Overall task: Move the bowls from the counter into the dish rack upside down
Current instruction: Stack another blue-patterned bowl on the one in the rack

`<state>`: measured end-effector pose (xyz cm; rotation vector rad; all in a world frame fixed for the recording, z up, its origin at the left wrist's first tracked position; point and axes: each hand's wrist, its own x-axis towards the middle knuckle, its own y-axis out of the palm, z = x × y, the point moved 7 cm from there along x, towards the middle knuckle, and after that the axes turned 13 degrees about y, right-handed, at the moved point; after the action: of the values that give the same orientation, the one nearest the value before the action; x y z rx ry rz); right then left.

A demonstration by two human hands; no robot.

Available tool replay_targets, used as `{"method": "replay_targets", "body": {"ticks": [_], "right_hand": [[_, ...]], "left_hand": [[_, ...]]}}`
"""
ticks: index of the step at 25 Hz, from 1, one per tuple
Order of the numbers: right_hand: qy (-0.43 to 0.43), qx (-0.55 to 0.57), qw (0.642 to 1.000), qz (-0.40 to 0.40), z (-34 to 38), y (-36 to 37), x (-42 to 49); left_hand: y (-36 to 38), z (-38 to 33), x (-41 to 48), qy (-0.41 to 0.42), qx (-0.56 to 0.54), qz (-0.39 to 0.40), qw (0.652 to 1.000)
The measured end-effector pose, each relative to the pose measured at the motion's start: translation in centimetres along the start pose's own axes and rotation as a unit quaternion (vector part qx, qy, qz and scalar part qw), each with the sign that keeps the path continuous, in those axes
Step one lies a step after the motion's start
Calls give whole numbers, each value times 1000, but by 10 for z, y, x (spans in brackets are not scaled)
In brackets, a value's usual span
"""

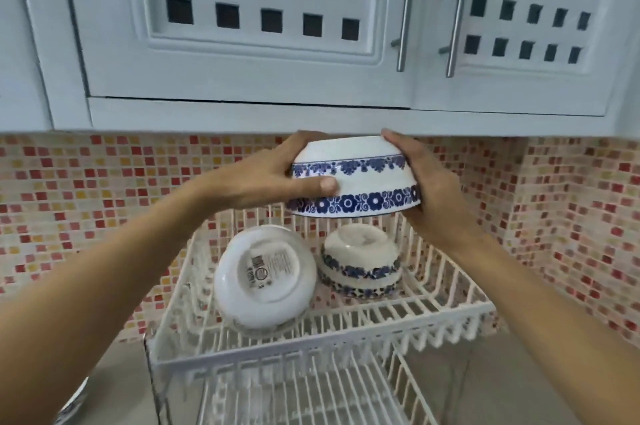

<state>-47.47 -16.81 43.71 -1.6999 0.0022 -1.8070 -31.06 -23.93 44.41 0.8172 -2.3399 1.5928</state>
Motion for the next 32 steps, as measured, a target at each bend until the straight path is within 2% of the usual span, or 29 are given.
{"method": "replay_targets", "body": {"ticks": [4,7,9,11,13,17,21,32], "right_hand": [[-61,-3,998,9,-36,1,-6],[-28,-2,997,68,-69,21,-10],[26,-7,985,170,-94,39,-11],[64,-19,945,321,-114,59,-20],[76,-12,909,411,-123,71,-32],[121,31,891,437,-132,81,-39],[119,29,869,480,-131,89,-48],[112,-2,843,526,-134,100,-58]], "left_hand": [[26,12,43,-40,0,44,998],[42,27,58,-67,19,61,996],[52,40,63,-92,38,64,993],[61,53,68,-115,48,68,990],[70,64,70,-135,58,78,986],[89,79,72,-157,124,124,972],[101,93,70,-196,189,180,945],[119,99,70,-224,224,245,917]]}}
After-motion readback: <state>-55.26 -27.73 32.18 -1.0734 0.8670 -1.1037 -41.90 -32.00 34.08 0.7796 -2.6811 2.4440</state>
